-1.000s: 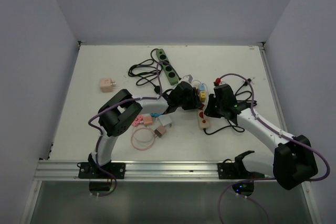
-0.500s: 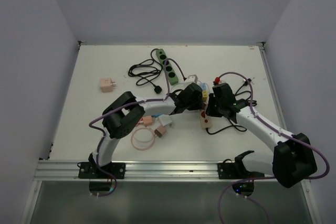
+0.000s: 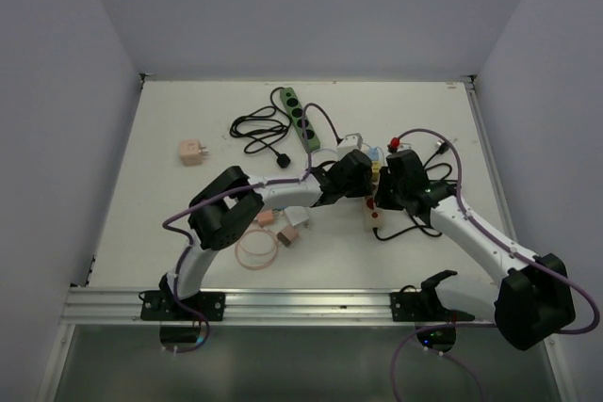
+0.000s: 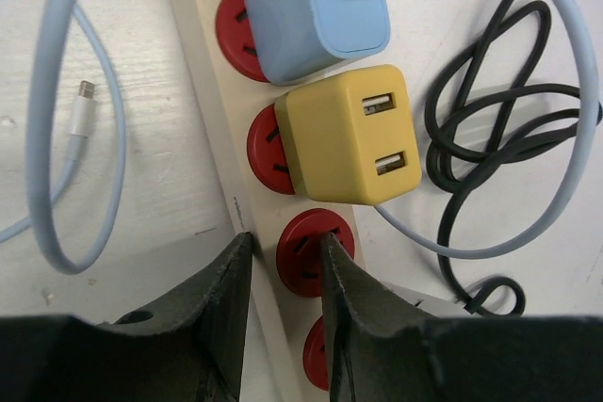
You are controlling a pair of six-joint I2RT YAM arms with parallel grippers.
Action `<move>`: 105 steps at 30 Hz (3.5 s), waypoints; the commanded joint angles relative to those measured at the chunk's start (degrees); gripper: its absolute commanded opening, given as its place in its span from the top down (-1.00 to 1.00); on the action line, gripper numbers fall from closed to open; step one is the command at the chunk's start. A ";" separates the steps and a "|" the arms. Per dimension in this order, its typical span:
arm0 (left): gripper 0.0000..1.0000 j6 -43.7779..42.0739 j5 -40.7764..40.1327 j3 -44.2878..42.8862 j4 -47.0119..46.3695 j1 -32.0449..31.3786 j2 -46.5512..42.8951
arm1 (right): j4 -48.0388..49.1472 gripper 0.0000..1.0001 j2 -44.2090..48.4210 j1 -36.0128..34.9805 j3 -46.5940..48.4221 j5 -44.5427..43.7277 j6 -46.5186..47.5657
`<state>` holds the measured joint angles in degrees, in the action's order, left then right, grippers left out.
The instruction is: Pull the plug off the socket
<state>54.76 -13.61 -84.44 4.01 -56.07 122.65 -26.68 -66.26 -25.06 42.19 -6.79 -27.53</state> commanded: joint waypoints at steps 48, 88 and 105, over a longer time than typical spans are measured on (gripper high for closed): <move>-0.90 -14.94 -11.70 40.58 11.36 18.80 -61.37 | 34.46 1.00 -16.52 -14.91 8.34 32.36 -9.38; -0.97 -16.88 5.69 40.15 12.95 23.20 -59.90 | 1.98 -0.57 -2.73 -15.64 -7.47 -20.02 -13.16; -0.93 -12.05 11.67 32.86 6.81 15.47 -46.02 | 9.19 0.95 -1.25 -8.25 -9.85 -9.30 -6.58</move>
<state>40.53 -5.06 -48.23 16.19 -39.29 74.15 -21.23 -69.87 -33.45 32.53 -18.50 -36.69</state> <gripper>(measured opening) 0.970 0.518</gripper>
